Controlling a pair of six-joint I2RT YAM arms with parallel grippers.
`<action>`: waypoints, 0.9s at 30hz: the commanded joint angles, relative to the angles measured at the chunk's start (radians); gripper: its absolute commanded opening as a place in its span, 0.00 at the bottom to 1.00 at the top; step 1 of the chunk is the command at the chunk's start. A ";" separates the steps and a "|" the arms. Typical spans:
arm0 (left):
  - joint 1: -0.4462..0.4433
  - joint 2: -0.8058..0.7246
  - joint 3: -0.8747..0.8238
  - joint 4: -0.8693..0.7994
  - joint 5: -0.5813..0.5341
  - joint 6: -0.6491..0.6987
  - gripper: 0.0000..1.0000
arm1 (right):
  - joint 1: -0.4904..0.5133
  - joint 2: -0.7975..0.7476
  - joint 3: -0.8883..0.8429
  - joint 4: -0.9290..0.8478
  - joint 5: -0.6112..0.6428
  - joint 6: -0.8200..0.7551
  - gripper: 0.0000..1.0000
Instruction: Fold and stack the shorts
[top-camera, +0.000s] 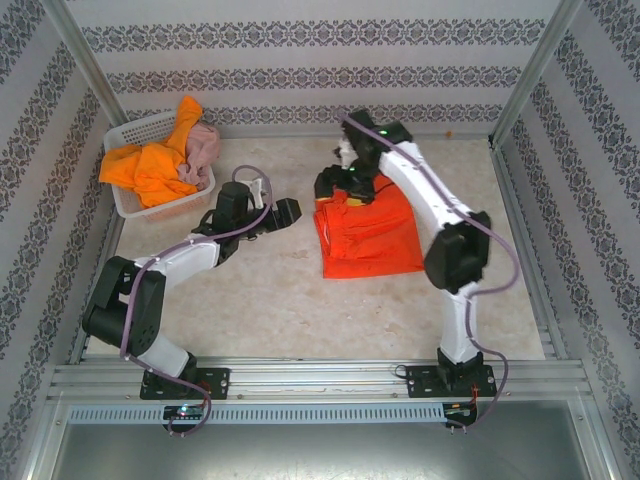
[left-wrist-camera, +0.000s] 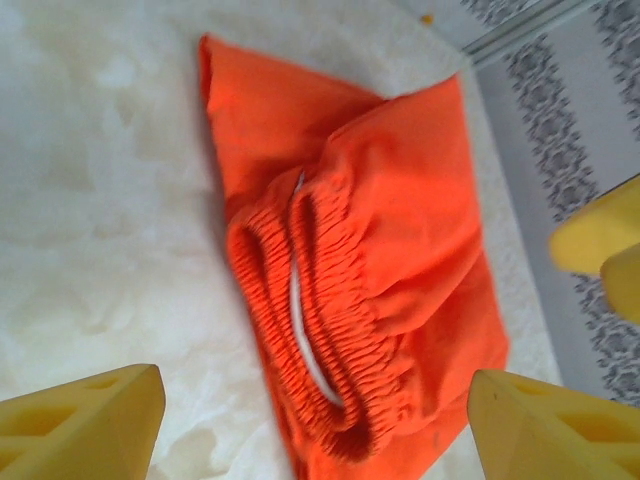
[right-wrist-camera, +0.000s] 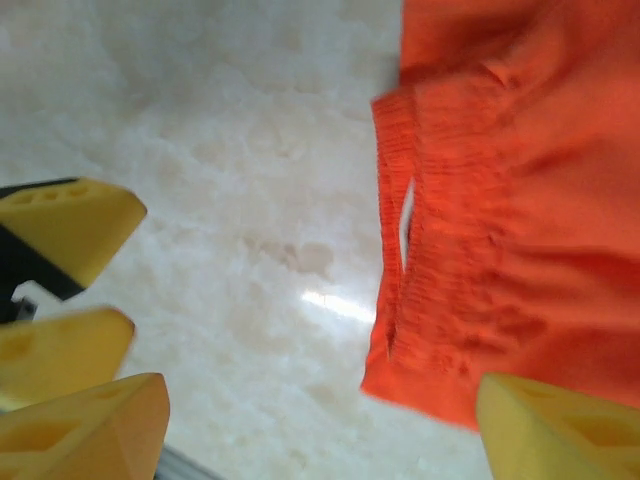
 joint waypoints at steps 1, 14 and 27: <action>-0.002 0.047 0.092 0.054 0.102 -0.054 0.80 | -0.091 -0.236 -0.309 0.397 -0.179 0.139 0.89; -0.079 0.417 0.497 -0.286 0.080 0.022 0.71 | -0.235 -0.382 -0.909 0.869 -0.259 0.383 0.91; -0.114 0.652 0.751 -0.462 0.012 0.068 0.54 | -0.236 -0.298 -0.994 0.905 -0.262 0.378 0.91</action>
